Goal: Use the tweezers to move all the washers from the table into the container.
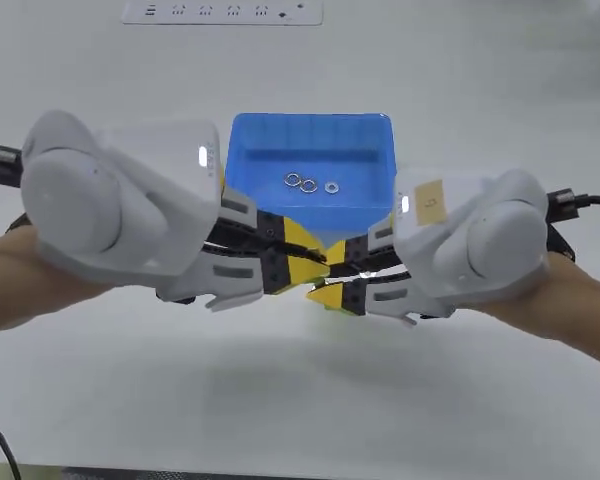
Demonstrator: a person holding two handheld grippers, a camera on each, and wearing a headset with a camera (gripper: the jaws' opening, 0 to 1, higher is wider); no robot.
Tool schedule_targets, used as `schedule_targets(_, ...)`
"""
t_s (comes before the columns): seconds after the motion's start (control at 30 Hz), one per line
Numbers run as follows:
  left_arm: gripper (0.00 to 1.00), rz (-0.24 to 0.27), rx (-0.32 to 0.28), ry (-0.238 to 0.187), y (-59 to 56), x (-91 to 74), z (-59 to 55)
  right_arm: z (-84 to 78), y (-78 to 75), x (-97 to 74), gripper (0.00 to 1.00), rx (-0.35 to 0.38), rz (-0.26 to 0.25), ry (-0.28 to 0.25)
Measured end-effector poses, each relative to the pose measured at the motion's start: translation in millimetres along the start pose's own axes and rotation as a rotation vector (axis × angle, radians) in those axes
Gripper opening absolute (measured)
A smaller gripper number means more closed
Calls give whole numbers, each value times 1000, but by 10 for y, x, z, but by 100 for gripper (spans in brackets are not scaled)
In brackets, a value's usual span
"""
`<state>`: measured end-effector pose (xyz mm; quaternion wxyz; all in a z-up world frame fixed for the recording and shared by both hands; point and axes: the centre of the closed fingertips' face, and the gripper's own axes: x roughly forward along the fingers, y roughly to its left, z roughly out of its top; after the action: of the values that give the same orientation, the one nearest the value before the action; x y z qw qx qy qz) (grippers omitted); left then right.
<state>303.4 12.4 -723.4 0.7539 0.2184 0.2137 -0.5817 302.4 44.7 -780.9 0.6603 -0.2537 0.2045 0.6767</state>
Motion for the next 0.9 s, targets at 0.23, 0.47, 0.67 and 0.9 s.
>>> schedule_targets(0.23,6,-8,-8,1,-9,19,11,-12,4,-9,11,-2,2,9)
schedule_targets(0.47,6,-4,-5,10,-16,6,6,-7,10,-6,10,-6,3,24)
schedule_targets(0.67,6,8,-8,-9,-18,-127,111,145,19,-78,10,-17,0,0)
schedule_targets(0.9,6,52,49,-23,65,-332,332,442,-97,-228,10,-73,-43,-27)
